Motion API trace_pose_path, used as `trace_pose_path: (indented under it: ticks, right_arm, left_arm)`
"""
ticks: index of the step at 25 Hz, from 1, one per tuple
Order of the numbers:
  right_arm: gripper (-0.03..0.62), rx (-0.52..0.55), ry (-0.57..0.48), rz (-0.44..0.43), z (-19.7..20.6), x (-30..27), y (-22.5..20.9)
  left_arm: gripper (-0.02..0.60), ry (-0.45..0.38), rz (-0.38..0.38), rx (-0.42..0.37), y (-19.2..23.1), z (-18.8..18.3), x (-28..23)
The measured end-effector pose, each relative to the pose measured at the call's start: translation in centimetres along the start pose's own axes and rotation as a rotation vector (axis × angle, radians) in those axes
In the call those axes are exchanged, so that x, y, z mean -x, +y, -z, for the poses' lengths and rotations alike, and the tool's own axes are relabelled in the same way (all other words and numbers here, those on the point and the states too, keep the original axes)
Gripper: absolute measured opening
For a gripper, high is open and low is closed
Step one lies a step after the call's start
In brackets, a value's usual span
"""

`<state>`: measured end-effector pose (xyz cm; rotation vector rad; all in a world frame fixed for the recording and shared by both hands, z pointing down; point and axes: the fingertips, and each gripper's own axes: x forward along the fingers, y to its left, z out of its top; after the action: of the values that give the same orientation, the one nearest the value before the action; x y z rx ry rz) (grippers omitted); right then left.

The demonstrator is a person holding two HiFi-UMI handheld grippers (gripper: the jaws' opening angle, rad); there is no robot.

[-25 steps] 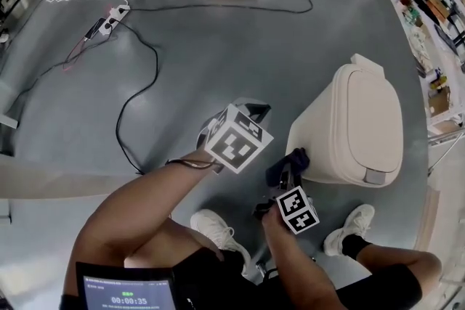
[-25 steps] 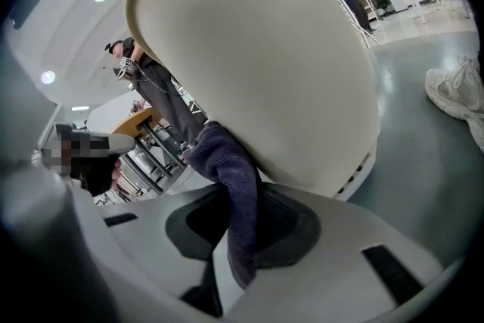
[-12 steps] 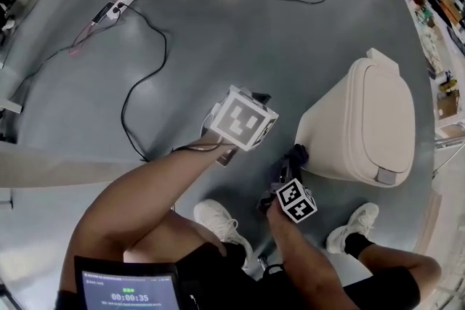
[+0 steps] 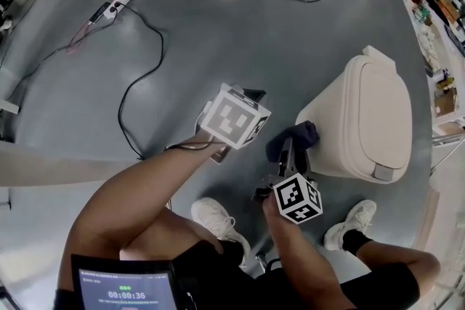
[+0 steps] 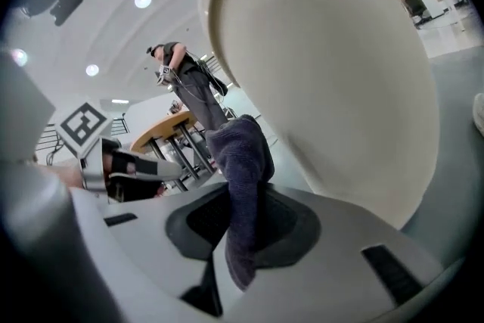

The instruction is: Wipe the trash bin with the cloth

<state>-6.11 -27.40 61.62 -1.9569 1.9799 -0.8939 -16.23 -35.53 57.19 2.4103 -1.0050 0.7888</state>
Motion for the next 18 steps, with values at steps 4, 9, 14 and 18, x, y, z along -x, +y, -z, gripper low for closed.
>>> trace_pose_path:
  ticks: [4,9,14,18]
  right_arm:
    - [0.075,-0.021,-0.111,-0.041,-4.2,-1.1,2.7]
    - [0.074,-0.073,-0.180,-0.028,-6.9,-1.2,3.7]
    - [0.075,-0.116,-0.199,0.015,-7.2,-1.7,3.0]
    - [0.074,-0.090,-0.197,0.063,-7.3,-1.9,1.3]
  left_arm:
    - [-0.002,-0.047,0.003,-0.028,0.0,-1.2,0.1]
    - [-0.002,-0.049,0.015,-0.044,-0.7,-1.2,0.0]
    - [-0.003,-0.053,0.008,-0.070,-0.9,-1.5,-0.1]
    - [-0.002,-0.049,0.017,-0.088,-1.3,-1.5,-0.1]
